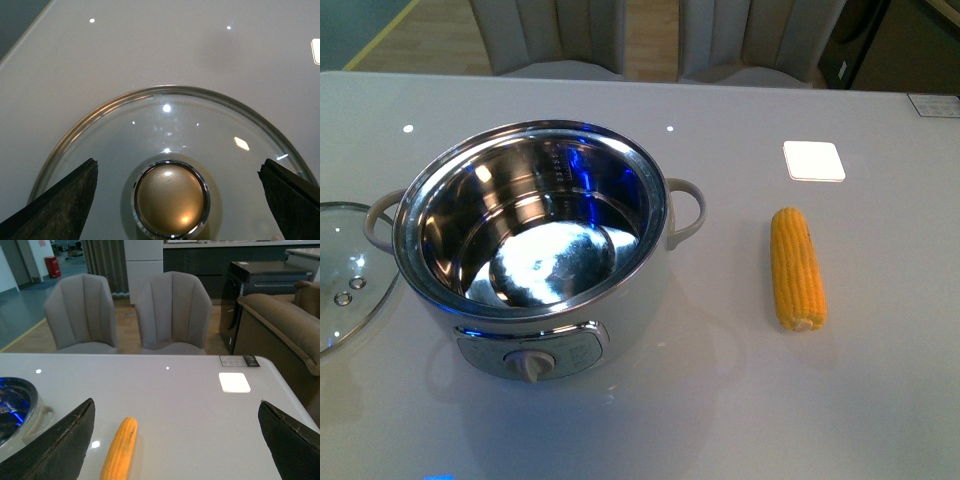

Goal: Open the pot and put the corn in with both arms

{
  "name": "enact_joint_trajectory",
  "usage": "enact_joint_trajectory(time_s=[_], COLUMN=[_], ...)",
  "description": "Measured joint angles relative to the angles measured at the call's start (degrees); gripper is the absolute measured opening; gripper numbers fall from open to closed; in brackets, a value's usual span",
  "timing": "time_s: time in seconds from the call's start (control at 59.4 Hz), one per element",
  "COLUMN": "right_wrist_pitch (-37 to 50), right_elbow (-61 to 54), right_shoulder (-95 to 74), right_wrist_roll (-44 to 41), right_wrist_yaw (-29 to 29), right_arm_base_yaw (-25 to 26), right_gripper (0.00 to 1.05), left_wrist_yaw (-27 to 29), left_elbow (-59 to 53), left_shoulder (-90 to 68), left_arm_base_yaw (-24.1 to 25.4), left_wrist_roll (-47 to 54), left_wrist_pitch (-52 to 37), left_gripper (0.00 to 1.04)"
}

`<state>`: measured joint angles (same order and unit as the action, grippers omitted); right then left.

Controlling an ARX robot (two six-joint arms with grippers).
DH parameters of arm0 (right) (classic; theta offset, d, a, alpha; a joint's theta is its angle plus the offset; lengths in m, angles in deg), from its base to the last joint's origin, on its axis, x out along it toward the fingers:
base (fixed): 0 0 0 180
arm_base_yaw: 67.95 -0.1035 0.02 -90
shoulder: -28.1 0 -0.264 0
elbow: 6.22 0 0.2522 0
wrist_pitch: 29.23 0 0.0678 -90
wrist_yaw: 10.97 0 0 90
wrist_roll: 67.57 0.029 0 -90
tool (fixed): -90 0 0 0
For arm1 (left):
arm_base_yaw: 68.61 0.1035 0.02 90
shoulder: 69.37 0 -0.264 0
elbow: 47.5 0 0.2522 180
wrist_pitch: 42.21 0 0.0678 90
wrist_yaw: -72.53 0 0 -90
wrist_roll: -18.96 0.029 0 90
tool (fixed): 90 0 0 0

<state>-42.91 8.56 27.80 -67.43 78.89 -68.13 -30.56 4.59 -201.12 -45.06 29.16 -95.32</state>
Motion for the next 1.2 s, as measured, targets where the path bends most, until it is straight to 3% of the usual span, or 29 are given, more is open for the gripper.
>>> enact_joint_trajectory(time_s=[0.404, 0.691, 0.926, 0.994, 1.095, 1.196], right_wrist_pitch=[0.0, 0.0, 0.0, 0.0, 0.0, 0.0], right_elbow=[0.0, 0.0, 0.0, 0.0, 0.0, 0.0], right_shoulder=[0.0, 0.0, 0.0, 0.0, 0.0, 0.0], right_wrist_roll=[0.0, 0.0, 0.0, 0.0, 0.0, 0.0], right_wrist_yaw=[0.0, 0.0, 0.0, 0.0, 0.0, 0.0], right_arm_base_yaw=[0.0, 0.0, 0.0, 0.0, 0.0, 0.0], right_gripper=[0.96, 0.96, 0.96, 0.96, 0.96, 0.96], left_wrist_yaw=[-2.4, -2.4, -2.4, -4.3, -2.6, -0.6], left_elbow=[-11.0, -17.0, -17.6, -19.5, -25.1, -28.7], left_shoulder=[23.3, 37.6, 40.1, 38.1, 38.5, 44.6], left_arm_base_yaw=[0.5, -3.7, -4.0, -4.4, -7.0, -9.6], left_wrist_roll=[-4.3, -8.1, -9.9, -9.9, -10.1, -10.1], left_wrist_pitch=[6.2, 11.6, 12.1, 4.3, -8.5, -9.9], left_gripper=[0.98, 0.98, 0.98, 0.88, 0.69, 0.51])
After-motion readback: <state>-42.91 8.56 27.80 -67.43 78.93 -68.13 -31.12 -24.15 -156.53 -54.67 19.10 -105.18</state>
